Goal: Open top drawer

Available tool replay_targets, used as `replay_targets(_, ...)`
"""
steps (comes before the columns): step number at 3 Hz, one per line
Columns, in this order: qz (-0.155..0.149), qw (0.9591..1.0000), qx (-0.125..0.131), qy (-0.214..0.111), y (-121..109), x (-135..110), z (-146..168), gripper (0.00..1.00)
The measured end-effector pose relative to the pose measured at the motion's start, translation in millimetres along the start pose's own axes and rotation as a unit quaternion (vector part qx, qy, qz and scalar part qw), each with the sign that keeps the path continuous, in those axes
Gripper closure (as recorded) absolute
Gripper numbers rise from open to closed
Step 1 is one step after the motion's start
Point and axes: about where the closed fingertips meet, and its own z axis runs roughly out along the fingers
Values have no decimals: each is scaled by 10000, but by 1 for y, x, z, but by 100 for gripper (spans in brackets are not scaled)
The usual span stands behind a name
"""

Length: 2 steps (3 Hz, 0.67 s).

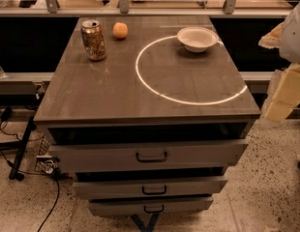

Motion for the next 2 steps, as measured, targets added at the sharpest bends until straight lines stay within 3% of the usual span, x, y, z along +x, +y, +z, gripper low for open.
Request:
replay_targets(1,-1,10000,4,-1,0,0,0,0)
replay_targets(2,45,9996,-201,-193,24,43,26,0)
